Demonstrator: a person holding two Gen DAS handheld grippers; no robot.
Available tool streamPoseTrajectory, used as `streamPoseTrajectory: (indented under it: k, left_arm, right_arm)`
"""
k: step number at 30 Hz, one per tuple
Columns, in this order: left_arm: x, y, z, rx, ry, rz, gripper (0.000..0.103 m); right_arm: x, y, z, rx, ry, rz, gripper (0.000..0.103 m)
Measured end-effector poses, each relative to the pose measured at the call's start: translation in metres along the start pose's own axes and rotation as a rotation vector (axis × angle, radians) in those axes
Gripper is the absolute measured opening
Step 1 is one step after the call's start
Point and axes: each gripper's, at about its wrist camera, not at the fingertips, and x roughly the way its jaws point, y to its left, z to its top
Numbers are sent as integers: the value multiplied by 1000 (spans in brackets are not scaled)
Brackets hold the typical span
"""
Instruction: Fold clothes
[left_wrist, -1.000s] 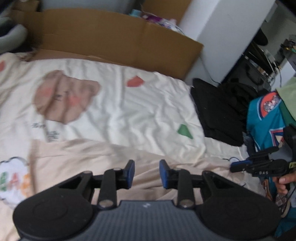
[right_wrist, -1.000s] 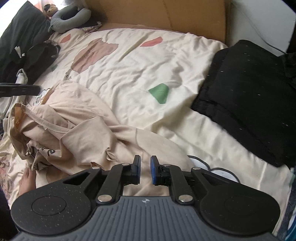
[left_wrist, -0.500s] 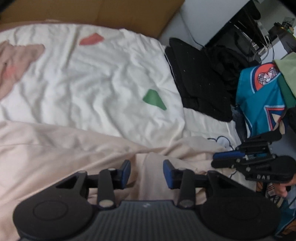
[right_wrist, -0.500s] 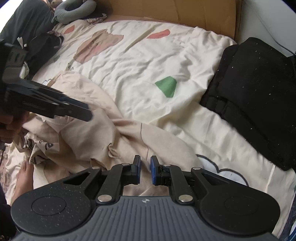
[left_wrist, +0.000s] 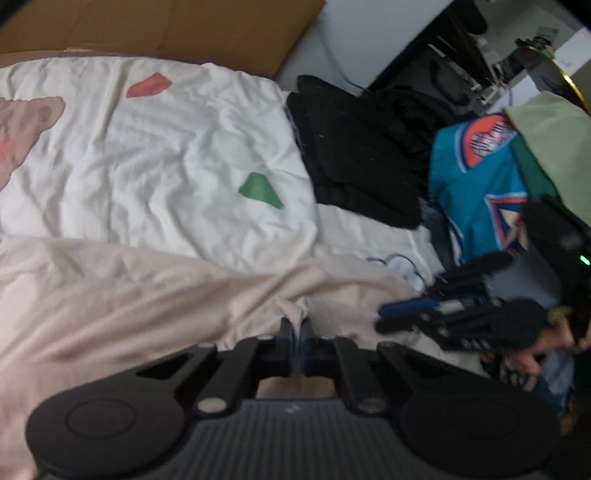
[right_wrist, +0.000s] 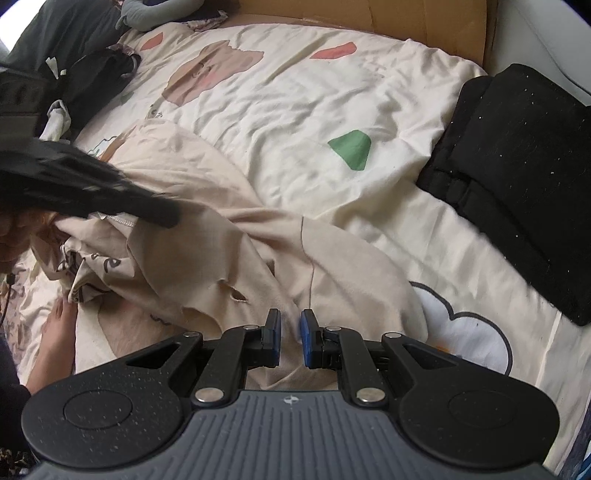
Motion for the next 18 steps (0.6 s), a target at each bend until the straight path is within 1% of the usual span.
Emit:
streamPoseTrajectory:
  k: [6, 12, 13, 14, 15, 16, 17, 18]
  left_arm:
    - [-18, -11, -30, 25, 45, -31, 3]
    - [-17, -7, -58, 11, 91, -14, 3]
    - [-16, -6, -62, 12, 98, -9, 3]
    - [-15, -5, -65, 13, 105, -2, 3]
    - [-14, -3, -69, 13, 111, 2, 3]
    - [-15, -2, -73, 11, 115, 5, 3]
    - [-15, 0, -76, 9, 118, 8, 3]
    - [-15, 3, -79, 4, 120, 13, 3]
  right_arm:
    - [-4, 6, -7, -16, 23, 8, 11]
    - [-13, 10, -9, -33, 35, 16, 13]
    - [-14, 11, -9, -38, 36, 17, 14]
    - [-16, 12, -9, -43, 37, 18, 18]
    - [-17, 13, -9, -51, 36, 16, 26]
    - [-18, 14, -8, -61, 36, 17, 31]
    - [-18, 16, -8, -72, 39, 17, 34]
    - [-18, 17, -8, -83, 43, 17, 35]
